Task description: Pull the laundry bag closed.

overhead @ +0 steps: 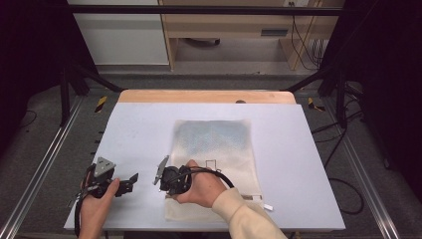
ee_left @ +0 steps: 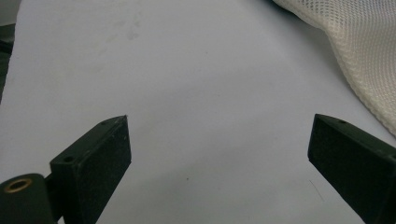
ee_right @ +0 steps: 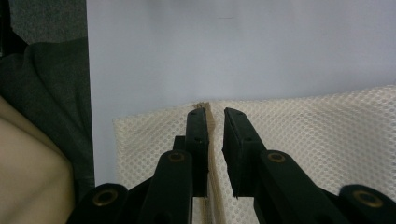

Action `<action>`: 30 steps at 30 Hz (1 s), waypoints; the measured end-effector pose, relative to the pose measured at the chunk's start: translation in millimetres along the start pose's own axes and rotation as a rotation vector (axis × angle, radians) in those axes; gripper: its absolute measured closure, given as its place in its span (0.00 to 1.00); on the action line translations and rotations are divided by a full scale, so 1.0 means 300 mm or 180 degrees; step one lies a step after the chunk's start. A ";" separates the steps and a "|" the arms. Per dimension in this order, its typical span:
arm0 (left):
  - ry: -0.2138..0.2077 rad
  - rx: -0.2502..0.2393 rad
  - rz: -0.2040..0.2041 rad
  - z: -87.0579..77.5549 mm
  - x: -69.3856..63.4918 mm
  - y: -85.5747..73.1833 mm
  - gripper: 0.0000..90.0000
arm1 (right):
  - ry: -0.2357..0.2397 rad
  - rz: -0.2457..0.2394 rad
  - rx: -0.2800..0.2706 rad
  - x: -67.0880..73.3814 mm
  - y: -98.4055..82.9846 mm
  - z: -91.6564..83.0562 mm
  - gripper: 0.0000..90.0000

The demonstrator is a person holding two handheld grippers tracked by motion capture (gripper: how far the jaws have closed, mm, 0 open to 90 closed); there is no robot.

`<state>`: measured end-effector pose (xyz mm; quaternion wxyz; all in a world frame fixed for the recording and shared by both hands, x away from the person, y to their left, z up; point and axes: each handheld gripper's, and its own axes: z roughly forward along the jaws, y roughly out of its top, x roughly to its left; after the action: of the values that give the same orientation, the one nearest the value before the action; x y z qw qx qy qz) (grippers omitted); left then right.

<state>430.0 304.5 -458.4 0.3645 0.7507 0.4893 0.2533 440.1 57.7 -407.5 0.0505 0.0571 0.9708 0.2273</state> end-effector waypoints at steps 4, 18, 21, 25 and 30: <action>0.0006 0.0004 0.0025 0.001 -0.001 0.000 0.06 | 0.0022 0.0026 -0.0001 -0.006 -0.004 0.024 0.89; -0.0007 0.0002 0.0003 0.004 -0.004 -0.001 0.06 | 0.0139 0.0174 -0.0054 -0.013 -0.016 0.072 0.83; -0.0016 0.0008 0.0011 0.004 -0.006 0.000 0.06 | 0.0154 0.0196 -0.0044 -0.015 -0.016 0.082 0.82; -0.0021 0.0023 0.0026 0.005 -0.006 0.000 0.06 | 0.0174 0.0237 -0.0029 -0.020 -0.021 0.103 0.81; -0.0030 0.0020 0.0032 0.004 -0.008 0.000 0.06 | 0.0213 0.0272 -0.0016 -0.023 -0.028 0.115 0.83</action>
<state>430.0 301.8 -459.2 0.3631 0.7555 0.4845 0.2501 450.4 64.4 -441.4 0.0084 0.0907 0.9681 0.2335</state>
